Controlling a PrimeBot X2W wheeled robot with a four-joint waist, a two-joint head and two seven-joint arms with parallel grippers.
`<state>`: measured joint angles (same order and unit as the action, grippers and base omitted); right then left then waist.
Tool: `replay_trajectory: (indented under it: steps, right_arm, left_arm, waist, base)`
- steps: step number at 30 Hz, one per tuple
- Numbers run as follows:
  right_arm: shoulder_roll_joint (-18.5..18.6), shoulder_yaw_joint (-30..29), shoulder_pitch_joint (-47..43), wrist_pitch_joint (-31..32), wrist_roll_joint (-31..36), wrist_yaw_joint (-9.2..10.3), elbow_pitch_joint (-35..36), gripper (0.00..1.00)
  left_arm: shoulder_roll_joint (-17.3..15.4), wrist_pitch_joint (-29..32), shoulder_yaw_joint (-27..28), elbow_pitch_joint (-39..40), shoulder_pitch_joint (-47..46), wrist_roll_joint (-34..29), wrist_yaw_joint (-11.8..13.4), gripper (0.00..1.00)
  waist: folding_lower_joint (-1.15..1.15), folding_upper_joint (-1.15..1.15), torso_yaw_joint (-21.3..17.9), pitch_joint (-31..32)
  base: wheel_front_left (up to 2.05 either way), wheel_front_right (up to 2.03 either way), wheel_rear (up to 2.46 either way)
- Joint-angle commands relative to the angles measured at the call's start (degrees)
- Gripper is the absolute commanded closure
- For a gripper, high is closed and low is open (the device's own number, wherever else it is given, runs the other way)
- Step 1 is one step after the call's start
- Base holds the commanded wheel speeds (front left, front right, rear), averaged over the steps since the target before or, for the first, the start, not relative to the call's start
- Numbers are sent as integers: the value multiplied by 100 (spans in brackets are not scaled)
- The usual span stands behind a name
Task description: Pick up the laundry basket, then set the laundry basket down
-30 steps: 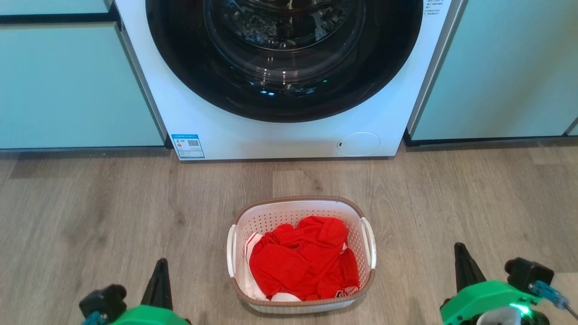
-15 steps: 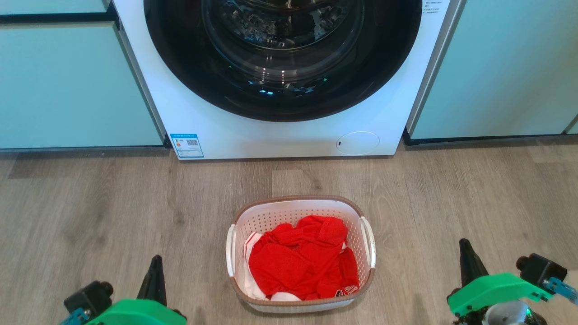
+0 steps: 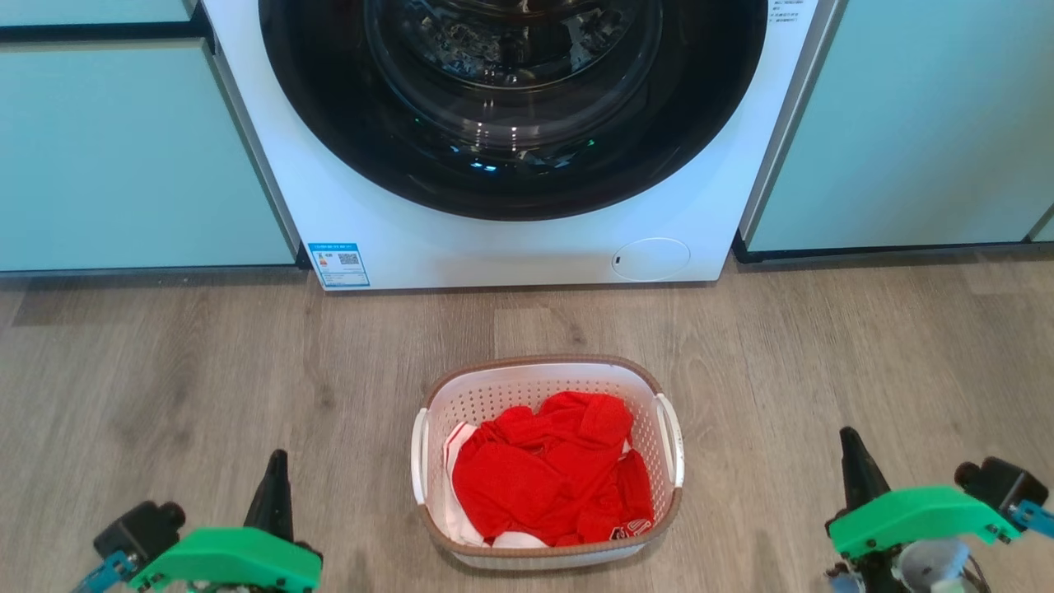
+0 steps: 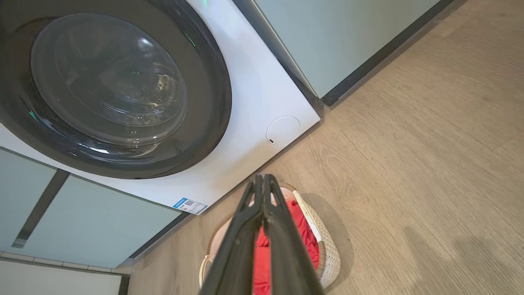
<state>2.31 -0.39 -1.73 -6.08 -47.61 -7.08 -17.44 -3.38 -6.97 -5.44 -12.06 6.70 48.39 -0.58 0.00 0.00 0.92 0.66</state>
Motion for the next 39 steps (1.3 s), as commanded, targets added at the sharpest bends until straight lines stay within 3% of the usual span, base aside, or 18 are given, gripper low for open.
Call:
replay_trajectory:
  steps: [1,39]
  right_arm:
    - [108,-11,323,33,-186,-19,216,100]
    - [130,-275,575,655,-2606,-31,289,100]
  left_arm:
    - [-92,45,145,155,-315,187,-58,100]
    - [-112,655,590,-34,-842,2620,-408,100]
  waist:
    - [0,0,-2,-2]
    - [0,0,-52,-47]
  base:
    - [0,0,0]
    - [0,0,0]
